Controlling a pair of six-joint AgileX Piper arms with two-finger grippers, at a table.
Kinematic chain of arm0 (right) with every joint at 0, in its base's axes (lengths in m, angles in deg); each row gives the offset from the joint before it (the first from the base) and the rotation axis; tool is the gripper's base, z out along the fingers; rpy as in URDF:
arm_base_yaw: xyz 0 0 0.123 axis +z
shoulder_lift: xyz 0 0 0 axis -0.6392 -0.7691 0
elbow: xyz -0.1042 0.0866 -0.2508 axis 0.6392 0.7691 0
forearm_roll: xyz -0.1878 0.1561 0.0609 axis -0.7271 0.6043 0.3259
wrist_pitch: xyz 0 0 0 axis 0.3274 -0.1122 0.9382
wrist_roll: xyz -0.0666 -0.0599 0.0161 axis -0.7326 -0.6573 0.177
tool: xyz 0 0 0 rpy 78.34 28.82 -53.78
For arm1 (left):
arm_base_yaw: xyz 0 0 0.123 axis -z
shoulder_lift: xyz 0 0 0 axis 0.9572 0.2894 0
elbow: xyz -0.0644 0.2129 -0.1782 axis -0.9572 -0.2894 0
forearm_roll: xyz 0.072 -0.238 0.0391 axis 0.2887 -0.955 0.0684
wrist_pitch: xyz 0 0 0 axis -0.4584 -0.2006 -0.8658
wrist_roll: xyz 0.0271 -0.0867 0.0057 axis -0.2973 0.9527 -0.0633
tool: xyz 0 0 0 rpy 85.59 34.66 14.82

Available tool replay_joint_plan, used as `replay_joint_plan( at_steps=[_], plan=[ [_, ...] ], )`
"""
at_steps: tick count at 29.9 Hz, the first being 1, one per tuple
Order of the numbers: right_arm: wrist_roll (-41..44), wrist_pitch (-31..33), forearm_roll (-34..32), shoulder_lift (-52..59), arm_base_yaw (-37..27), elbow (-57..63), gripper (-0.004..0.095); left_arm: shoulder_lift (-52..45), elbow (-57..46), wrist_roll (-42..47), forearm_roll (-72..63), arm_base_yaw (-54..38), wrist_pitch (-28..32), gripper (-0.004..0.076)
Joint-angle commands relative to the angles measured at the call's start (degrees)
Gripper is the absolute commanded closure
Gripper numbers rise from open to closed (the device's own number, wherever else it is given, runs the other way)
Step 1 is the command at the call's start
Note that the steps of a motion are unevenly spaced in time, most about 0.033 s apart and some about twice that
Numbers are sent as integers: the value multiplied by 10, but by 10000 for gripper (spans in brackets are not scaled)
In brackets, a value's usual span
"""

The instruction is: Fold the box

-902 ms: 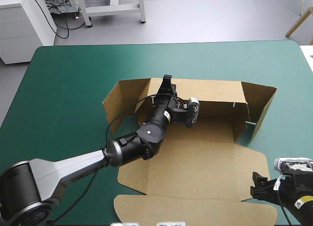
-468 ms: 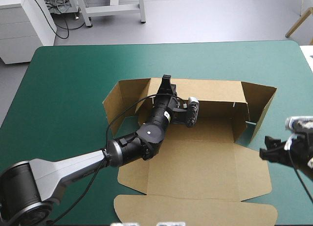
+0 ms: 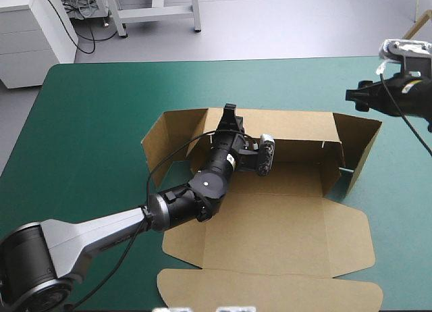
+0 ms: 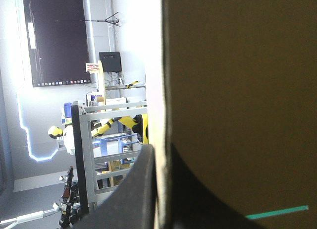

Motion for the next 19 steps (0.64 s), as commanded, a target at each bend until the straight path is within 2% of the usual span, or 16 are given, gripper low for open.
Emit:
replay_joint_plan(
  at_steps=[1,7,11,19],
  plan=[
    [0,-2,9,-57,1,-79,217,-19,7,7,-7,4,-3,734],
    [-1,44,-5,-141,1,-129,217,-19,7,10,-7,4,-6,734],
    [-1,56,-19,-159,1,-129,217,-19,7,39,-7,4,-8,734],
    [-14,131,-32,-167,0,-124,217,-19,7,99,-7,4,-25,734]
  ],
)
